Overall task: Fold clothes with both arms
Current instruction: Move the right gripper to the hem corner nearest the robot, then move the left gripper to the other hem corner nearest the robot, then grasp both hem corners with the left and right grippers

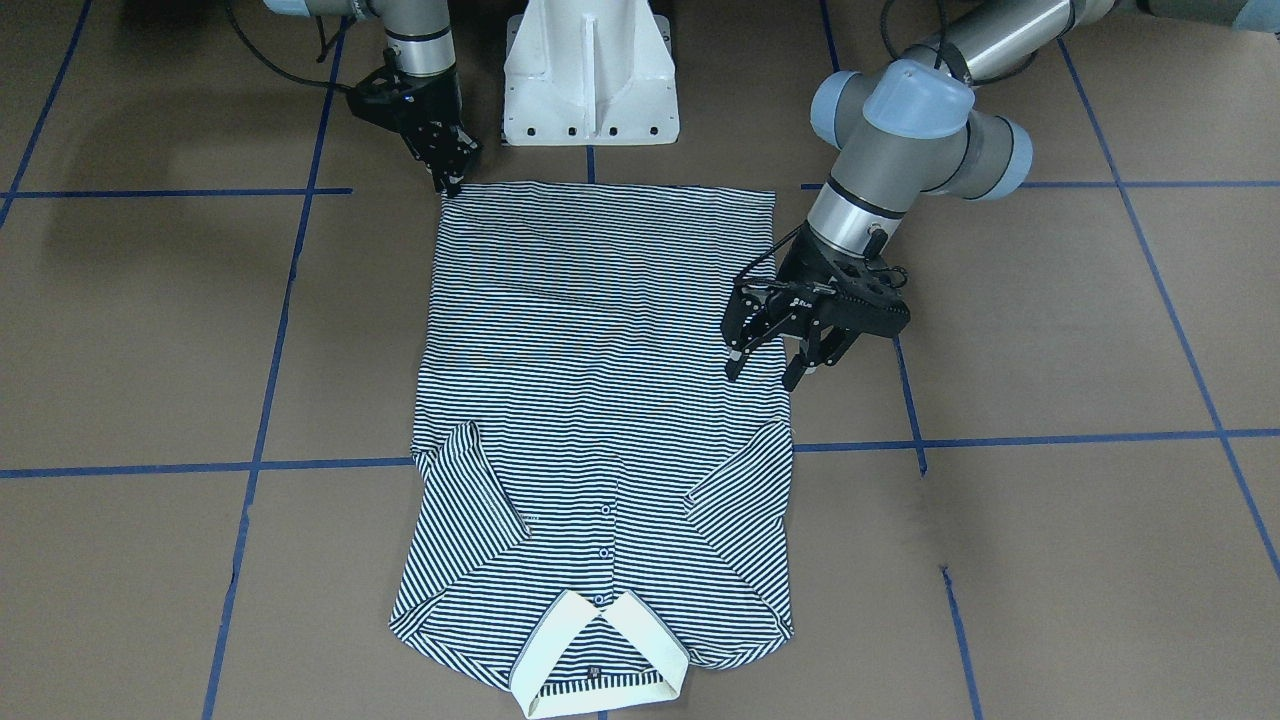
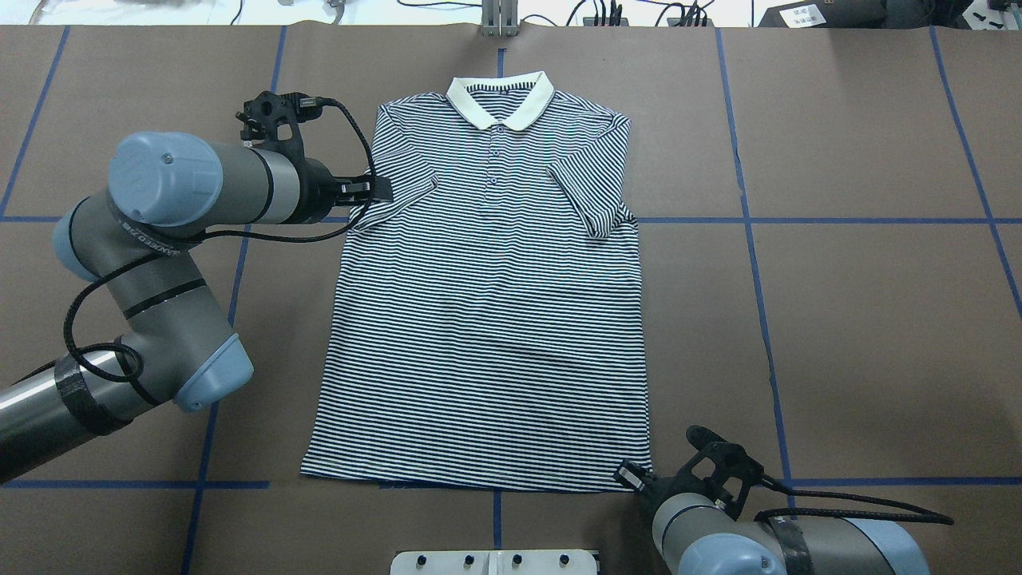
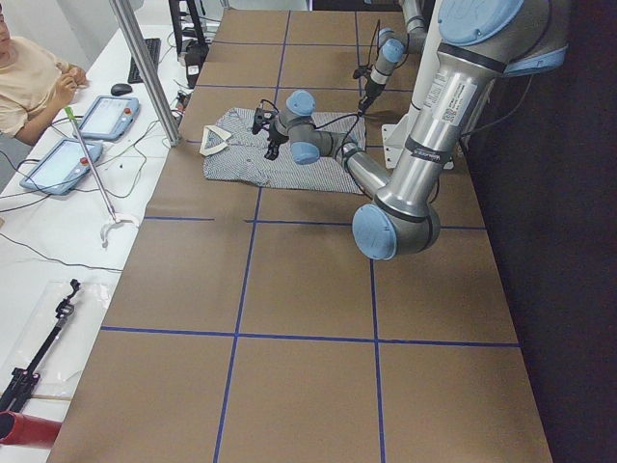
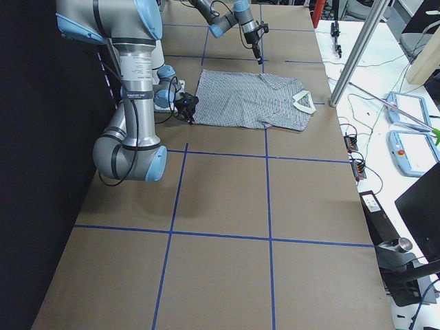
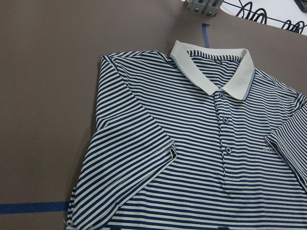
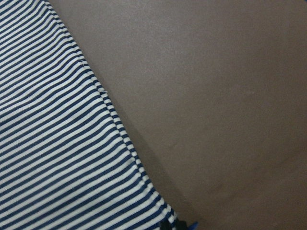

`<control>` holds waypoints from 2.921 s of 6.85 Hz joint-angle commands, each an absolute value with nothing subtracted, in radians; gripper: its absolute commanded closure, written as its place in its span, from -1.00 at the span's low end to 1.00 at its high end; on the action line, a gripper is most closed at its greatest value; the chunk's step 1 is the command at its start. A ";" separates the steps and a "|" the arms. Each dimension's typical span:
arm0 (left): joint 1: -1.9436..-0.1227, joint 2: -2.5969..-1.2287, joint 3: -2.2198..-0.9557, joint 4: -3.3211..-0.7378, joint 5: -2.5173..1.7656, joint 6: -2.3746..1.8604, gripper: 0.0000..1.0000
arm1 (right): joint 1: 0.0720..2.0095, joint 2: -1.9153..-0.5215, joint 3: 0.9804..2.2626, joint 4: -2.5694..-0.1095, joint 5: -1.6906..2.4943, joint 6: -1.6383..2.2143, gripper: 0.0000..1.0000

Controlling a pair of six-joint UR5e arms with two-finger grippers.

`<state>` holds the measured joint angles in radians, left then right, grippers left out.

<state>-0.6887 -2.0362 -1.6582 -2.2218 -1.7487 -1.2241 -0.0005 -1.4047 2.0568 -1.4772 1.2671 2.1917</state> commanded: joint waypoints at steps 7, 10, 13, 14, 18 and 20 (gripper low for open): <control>-0.285 -1.776 -2.103 -1.973 -1.554 -1.673 -0.47 | -0.003 -1.476 2.187 -1.474 1.270 2.178 1.00; -0.151 -1.697 -2.083 -1.945 -1.467 -1.733 -0.46 | -0.011 -1.482 2.186 -1.474 1.269 2.180 1.00; -0.140 -1.690 -2.079 -1.872 -1.468 -1.733 -0.42 | -0.015 -1.485 2.186 -1.474 1.267 2.178 1.00; -0.135 -1.690 -2.074 -1.864 -1.468 -1.733 -0.40 | -0.015 -1.485 2.186 -1.474 1.267 2.178 1.00; -0.133 -1.680 -2.052 -1.862 -1.476 -1.732 -0.29 | -0.015 -1.483 2.187 -1.474 1.267 2.178 1.00; -0.132 -1.678 -2.045 -1.862 -1.476 -1.732 -0.26 | -0.015 -1.482 2.189 -1.474 1.267 2.177 1.00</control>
<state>-0.1330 -1.6796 -2.0484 -1.8625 -1.4754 -1.7319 -0.0153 -1.4823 2.1880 -1.4742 1.2671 2.1772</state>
